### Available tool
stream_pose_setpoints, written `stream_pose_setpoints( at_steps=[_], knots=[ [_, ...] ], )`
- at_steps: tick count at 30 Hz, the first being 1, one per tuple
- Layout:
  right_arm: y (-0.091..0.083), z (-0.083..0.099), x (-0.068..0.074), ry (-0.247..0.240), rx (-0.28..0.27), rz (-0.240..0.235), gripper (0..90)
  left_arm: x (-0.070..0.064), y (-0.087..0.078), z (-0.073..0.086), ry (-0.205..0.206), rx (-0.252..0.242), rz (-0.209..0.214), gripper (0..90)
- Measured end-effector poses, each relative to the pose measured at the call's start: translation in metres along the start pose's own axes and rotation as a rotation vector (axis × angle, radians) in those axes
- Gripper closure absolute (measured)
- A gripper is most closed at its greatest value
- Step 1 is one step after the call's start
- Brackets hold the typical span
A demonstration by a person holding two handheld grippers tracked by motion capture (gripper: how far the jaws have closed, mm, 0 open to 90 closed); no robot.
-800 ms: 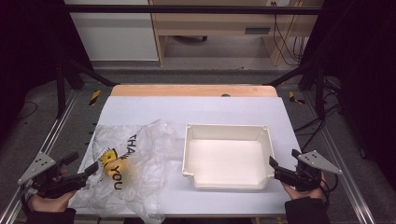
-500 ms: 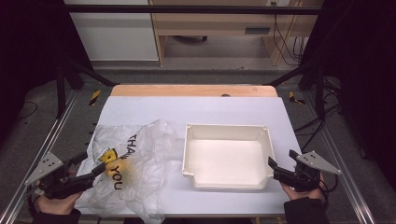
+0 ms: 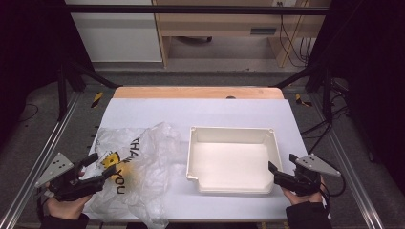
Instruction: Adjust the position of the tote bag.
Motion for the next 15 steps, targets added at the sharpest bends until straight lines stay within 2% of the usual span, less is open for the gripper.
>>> stream_pose_setpoints(
  at_steps=[8,15],
  knots=[
    [0.002,-0.001,0.006,-0.014,0.007,-0.008,20.7,-0.006,0.003,-0.011,0.022,-0.010,-0.008,22.1],
    [0.002,-0.002,0.009,-0.025,0.004,-0.012,21.8,-0.015,0.008,-0.023,0.035,-0.007,0.004,22.9]
  ],
)
Point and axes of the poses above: each handheld gripper's, and its own axes: y roughly forward along the jaws, z roughly out of its underside, x roughly to its left, the point moved 1 cm from there along y, roughly forward along the jaws, and after that the axes turned 13 degrees about x, right-handed, at the moved point
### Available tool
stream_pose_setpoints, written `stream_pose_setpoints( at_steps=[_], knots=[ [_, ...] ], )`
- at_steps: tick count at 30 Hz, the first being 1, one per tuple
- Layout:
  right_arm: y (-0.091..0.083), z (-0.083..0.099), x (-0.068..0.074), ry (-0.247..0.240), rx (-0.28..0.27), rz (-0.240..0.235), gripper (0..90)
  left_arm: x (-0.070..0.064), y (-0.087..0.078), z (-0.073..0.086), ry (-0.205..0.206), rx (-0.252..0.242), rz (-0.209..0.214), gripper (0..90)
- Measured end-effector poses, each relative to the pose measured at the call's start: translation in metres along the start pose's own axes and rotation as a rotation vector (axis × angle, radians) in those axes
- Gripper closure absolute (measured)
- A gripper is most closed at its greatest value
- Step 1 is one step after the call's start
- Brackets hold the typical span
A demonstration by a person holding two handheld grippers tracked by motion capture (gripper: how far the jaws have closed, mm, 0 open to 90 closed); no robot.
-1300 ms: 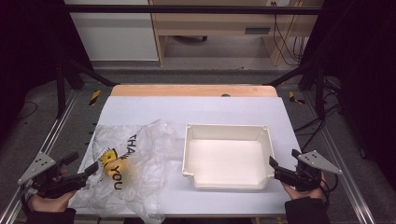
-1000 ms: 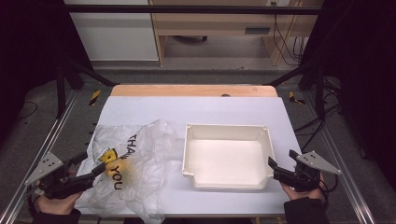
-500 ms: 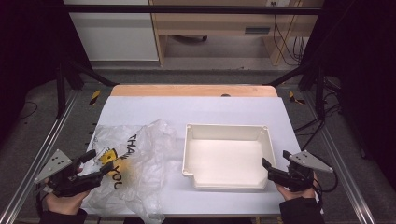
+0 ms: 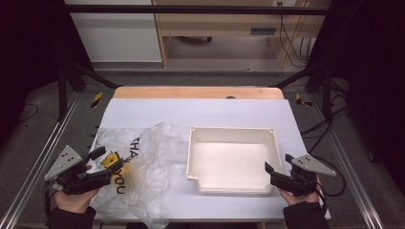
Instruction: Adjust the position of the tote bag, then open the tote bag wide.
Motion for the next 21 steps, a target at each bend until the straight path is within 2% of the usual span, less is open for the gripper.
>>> stream_pose_setpoints(
  at_steps=[6,14,17,21],
  knots=[
    [0.001,-0.001,0.004,-0.009,0.001,-0.010,22.4,-0.008,0.003,-0.007,0.020,-0.002,0.012,23.6],
    [0.001,-0.001,0.004,-0.007,-0.002,-0.013,22.6,-0.024,0.012,-0.009,0.053,0.022,0.034,24.1],
    [0.001,0.000,0.004,-0.006,0.000,-0.016,22.6,-0.027,0.014,-0.009,0.045,0.031,0.041,24.1],
    [0.002,0.000,0.005,-0.010,0.003,-0.018,22.6,-0.031,0.017,-0.008,0.053,0.042,0.049,24.2]
  ],
)
Point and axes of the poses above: each handheld gripper's, and its own axes: y roughly forward along the jaws, z roughly out of its underside, x roughly to its left, the point moved 1 cm from there along y, roughly forward along the jaws, and after that the axes turned 13 degrees about x, right-handed, at the moved point
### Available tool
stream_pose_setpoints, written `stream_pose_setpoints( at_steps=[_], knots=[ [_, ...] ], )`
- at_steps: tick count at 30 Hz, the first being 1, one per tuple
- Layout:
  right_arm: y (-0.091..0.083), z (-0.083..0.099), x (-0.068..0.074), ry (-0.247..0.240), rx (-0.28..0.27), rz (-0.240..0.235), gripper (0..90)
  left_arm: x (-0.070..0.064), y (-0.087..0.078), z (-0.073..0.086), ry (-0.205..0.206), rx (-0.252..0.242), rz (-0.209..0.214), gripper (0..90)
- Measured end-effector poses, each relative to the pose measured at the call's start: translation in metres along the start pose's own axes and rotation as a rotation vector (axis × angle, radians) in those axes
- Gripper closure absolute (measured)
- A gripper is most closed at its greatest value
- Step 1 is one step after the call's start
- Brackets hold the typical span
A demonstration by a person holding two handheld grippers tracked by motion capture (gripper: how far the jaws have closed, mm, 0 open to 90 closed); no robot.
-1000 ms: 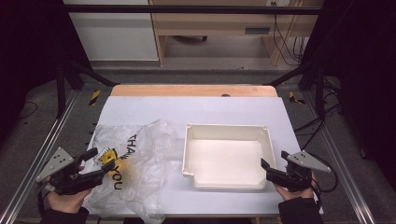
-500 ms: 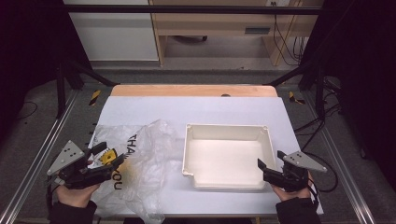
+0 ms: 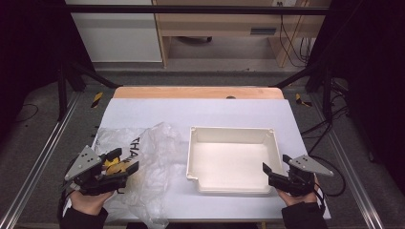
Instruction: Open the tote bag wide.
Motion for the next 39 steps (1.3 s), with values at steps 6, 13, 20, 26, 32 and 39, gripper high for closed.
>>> stream_pose_setpoints(
  at_steps=[6,13,20,26,32,39],
  knots=[
    [0.001,-0.001,0.002,0.001,0.004,-0.005,22.8,-0.007,0.006,0.000,0.018,0.030,0.008,24.5],
    [0.001,-0.001,0.005,-0.001,0.004,-0.014,23.0,-0.021,0.013,-0.001,0.075,0.072,-0.008,25.0],
    [0.002,-0.002,0.009,-0.011,0.003,-0.023,23.0,-0.026,0.024,0.002,0.088,0.129,-0.028,28.4],
    [0.001,-0.004,0.013,-0.016,-0.003,-0.037,23.9,-0.027,0.029,0.004,0.108,0.167,-0.024,45.9],
    [0.002,-0.009,0.025,-0.043,-0.009,-0.078,27.7,-0.023,0.032,0.007,0.076,0.183,-0.014,64.3],
    [0.003,-0.018,0.047,-0.076,-0.026,-0.152,34.4,-0.021,0.028,0.007,0.051,0.162,-0.009,82.0]
  ],
)
Point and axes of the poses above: each handheld gripper's, and its own axes: y roughly forward along the jaws, z roughly out of its underside, x roughly to its left, the point moved 1 cm from there along y, roughly forward along the jaws, and after that the axes turned 13 degrees about x, right-handed, at the moved point
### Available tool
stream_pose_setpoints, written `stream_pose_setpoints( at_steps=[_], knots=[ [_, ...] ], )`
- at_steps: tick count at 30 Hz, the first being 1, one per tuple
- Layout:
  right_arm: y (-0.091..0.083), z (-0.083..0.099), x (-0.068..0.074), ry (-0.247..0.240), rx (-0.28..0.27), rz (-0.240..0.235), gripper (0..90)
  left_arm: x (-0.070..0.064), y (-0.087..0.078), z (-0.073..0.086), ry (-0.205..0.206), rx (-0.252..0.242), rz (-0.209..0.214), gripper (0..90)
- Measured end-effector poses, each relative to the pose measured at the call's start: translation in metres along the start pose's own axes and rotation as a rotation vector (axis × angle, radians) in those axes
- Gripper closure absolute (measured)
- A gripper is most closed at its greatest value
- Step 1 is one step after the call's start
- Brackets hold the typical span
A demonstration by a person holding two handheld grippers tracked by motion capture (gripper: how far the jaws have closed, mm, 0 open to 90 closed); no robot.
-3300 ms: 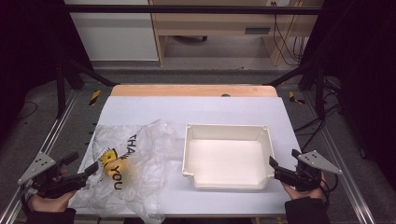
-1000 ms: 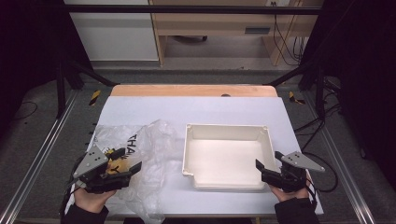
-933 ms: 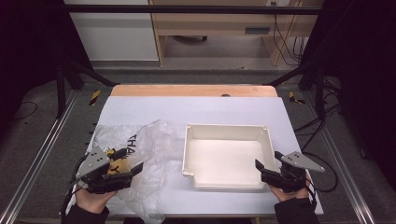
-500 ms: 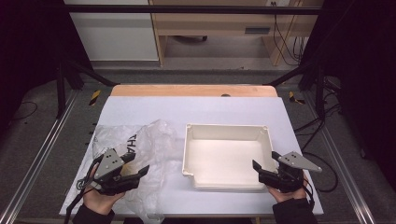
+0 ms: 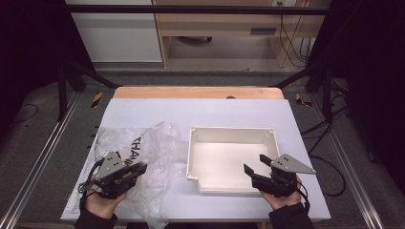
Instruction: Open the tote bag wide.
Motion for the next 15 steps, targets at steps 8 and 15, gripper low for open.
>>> stream_pose_setpoints(
  at_steps=[8,15],
  knots=[
    [0.015,-0.016,0.031,-0.053,0.001,-0.093,44.9,0.002,-0.006,0.000,-0.013,-0.029,0.008,88.6],
    [0.030,-0.030,0.070,-0.106,-0.007,-0.212,57.6,0.004,-0.012,0.001,-0.020,-0.049,0.009,89.6]
  ],
)
Point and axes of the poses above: each handheld gripper's, and its own axes: y roughly forward along the jaws, z roughly out of its underside, x roughly to its left, the point moved 1 cm from there along y, roughly forward along the jaws, and after that the axes turned 13 degrees about x, right-handed, at the moved point
